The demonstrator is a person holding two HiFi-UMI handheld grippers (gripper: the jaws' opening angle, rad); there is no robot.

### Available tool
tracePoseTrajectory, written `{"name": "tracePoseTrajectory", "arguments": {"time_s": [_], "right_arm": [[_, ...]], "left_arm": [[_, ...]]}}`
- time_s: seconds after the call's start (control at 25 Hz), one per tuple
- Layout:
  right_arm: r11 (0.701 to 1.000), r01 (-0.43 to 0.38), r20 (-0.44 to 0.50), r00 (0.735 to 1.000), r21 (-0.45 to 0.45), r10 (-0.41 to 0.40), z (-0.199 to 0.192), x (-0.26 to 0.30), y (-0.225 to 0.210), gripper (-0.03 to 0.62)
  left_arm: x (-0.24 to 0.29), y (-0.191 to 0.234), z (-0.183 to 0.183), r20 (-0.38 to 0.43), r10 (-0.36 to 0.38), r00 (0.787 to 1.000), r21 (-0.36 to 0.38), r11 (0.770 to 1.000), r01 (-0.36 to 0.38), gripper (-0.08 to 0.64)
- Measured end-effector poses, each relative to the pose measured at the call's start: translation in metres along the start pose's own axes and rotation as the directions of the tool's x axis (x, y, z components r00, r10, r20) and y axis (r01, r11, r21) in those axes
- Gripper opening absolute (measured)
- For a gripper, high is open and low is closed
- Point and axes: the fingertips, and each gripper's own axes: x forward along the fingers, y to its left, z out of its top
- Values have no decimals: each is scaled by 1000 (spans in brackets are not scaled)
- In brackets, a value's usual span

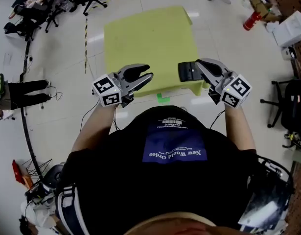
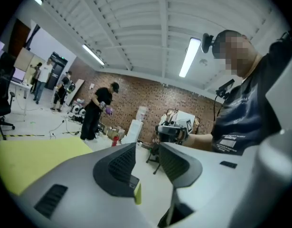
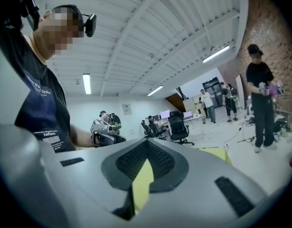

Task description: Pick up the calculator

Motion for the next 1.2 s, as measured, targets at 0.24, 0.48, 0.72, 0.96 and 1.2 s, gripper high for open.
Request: {"name": "tracePoseTrajectory", "arguments": {"time_s": [0.24, 0.48, 0.72, 0.96, 1.2], "right_arm": [[990, 113, 23, 993, 89, -115, -39, -68, -52, -14], [966, 202, 37, 977, 161, -210, -76, -136, -98, -14], [949, 234, 39, 968, 211, -247, -105, -159, -114, -14], [939, 234, 35, 967, 250, -251, -124, -163, -114, -14], [932, 233, 41, 966, 277, -254, -134, -173, -119, -14]], "left_arm": [[129, 22, -70, -359, -106, 927, 33, 991, 126, 355], [239, 45, -175, -708, -64, 703, 129, 968, 217, 556], [261, 82, -251, -869, 29, 494, 147, 968, 201, 588], [261, 100, -285, -918, 96, 384, 196, 953, 231, 588], [263, 109, -304, -943, 130, 307, 211, 946, 247, 588]]}}
